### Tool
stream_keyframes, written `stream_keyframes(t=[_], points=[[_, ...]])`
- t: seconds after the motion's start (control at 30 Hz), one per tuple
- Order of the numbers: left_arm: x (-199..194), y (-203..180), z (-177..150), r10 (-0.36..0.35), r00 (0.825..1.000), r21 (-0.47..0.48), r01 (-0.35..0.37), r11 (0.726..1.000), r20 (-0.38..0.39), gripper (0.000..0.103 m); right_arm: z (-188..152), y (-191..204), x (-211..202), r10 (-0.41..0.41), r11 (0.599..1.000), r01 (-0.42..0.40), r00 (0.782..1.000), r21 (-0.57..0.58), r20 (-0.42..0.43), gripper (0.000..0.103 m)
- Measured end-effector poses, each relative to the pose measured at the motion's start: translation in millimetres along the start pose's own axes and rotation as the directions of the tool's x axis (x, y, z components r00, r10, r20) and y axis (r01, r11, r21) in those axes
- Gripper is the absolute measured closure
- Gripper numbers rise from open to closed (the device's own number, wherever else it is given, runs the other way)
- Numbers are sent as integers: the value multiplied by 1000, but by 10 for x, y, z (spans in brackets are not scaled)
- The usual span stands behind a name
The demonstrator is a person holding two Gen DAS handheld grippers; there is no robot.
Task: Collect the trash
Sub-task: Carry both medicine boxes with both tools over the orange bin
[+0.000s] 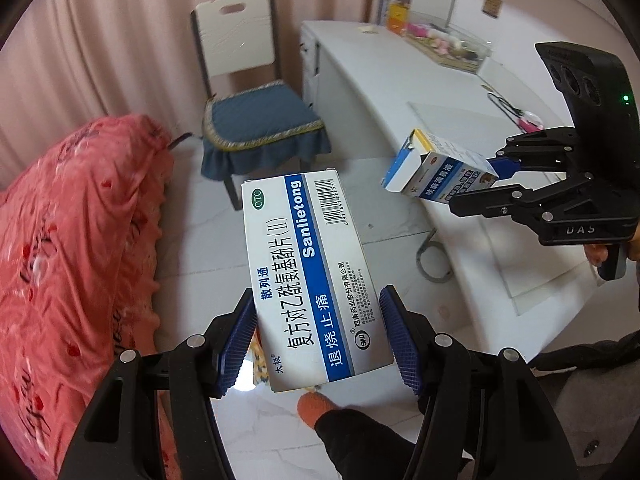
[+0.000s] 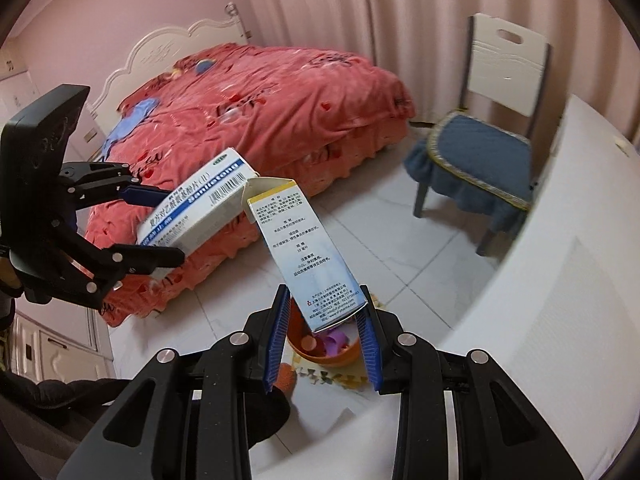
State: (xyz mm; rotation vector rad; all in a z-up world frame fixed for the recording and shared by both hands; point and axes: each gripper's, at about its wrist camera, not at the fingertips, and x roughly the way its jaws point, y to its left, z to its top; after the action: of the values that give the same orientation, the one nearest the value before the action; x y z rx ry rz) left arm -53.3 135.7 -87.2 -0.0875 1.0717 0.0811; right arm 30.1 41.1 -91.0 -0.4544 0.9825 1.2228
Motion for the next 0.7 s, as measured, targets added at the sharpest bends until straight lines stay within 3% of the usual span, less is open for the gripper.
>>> stream_keyframes(t=[0.2,0.7], points=[[241,370,-135,-26,999,-72,23,997,-36,40,216,169,592,26,1000,-27,998,-15,-57,70],[1000,854,-347,-119,982,-147,98,984,-143,39,202,139,1864,19,1000,-14,977,22,-212,69]])
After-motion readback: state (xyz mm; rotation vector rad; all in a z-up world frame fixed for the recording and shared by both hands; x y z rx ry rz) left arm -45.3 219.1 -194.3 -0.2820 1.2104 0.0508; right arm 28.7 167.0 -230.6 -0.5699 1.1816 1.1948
